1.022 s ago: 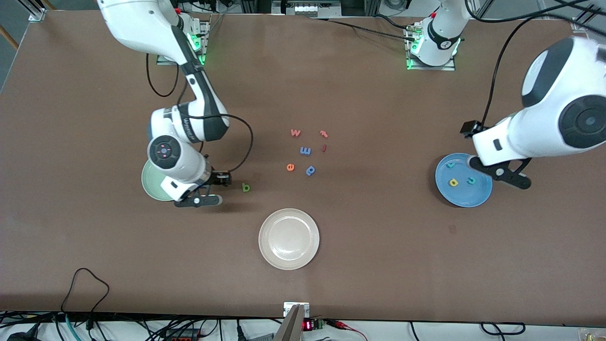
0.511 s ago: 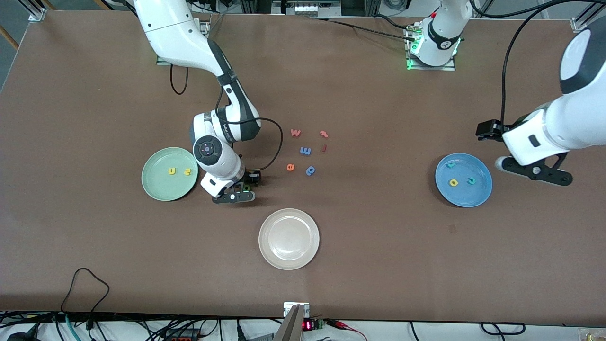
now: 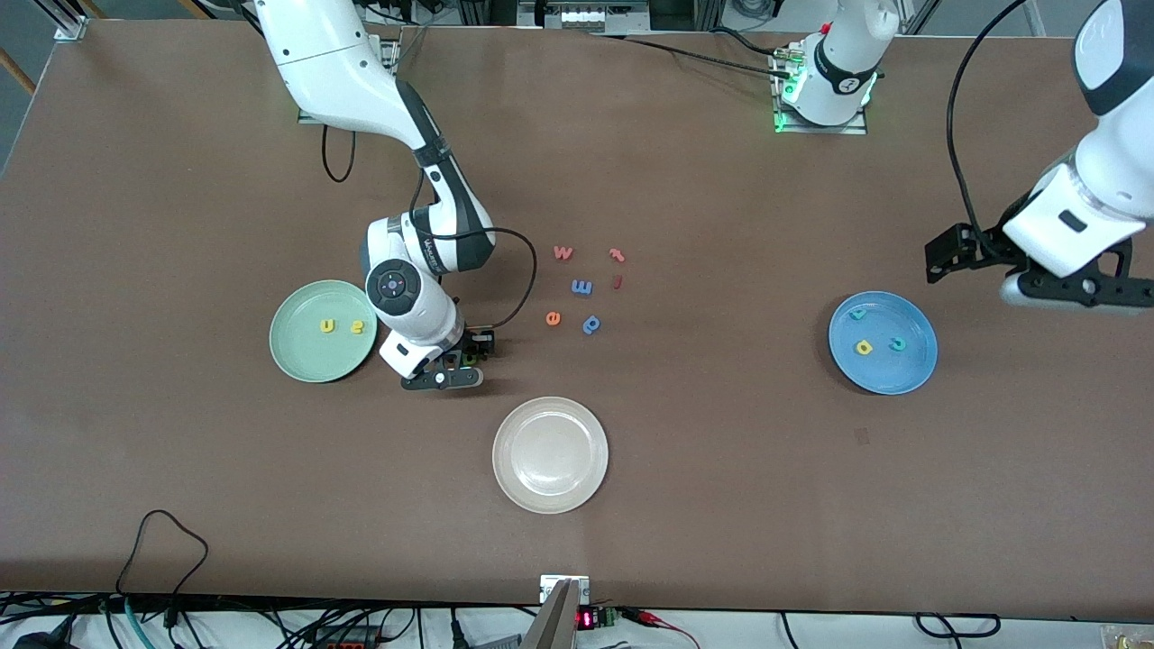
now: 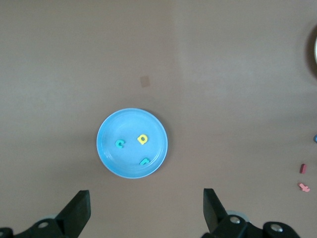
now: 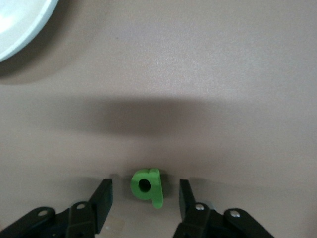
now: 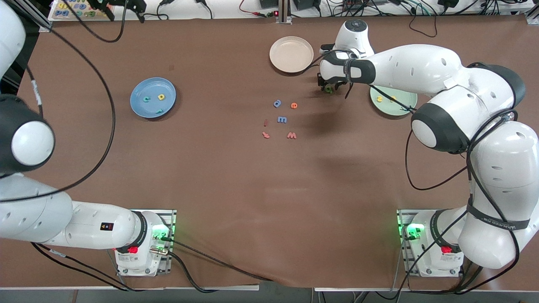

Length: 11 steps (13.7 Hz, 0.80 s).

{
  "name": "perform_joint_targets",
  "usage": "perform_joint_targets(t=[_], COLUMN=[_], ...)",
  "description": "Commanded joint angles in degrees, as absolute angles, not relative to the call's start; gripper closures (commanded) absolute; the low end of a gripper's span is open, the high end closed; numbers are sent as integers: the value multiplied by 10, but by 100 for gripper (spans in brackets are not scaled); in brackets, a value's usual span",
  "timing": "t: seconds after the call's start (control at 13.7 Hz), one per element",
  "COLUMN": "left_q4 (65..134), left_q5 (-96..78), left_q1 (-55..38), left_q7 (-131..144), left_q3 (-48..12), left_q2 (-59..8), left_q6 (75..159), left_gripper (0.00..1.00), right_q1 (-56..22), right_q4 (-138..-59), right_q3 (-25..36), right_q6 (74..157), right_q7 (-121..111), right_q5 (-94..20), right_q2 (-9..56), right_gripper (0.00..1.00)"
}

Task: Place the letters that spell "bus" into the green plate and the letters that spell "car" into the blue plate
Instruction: 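Grasp the green q letter with the right gripper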

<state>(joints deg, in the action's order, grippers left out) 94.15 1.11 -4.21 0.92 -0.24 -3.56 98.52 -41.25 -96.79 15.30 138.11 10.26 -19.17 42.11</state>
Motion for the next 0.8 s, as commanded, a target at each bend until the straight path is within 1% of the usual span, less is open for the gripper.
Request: perform_joint_targets(t=[0.0, 0.15, 0.29, 0.36, 0.73], left_q4=[998, 990, 989, 987, 985], left_q5=[1, 1, 3, 3, 3], left_q1=[-48, -43, -44, -46, -50], left_q7=[11, 7, 7, 7, 8], left_q3=[6, -1, -1, -3, -4], left_q2=[7, 4, 3, 2, 1], left_q6=[1004, 976, 969, 969, 969], left_gripper=[0, 0, 0, 0, 0], right_q1=[-413, -413, -413, -413, -414], right_q4=[-955, -947, -947, -947, -947], right_q3=[156, 155, 155, 156, 155], right_q6=[1388, 1388, 1388, 1388, 1388], right_q7=[99, 99, 99, 99, 100], right_q5=[-199, -198, -199, -199, -195], right_q2=[436, 439, 441, 442, 441], right_gripper=[45, 46, 46, 49, 74])
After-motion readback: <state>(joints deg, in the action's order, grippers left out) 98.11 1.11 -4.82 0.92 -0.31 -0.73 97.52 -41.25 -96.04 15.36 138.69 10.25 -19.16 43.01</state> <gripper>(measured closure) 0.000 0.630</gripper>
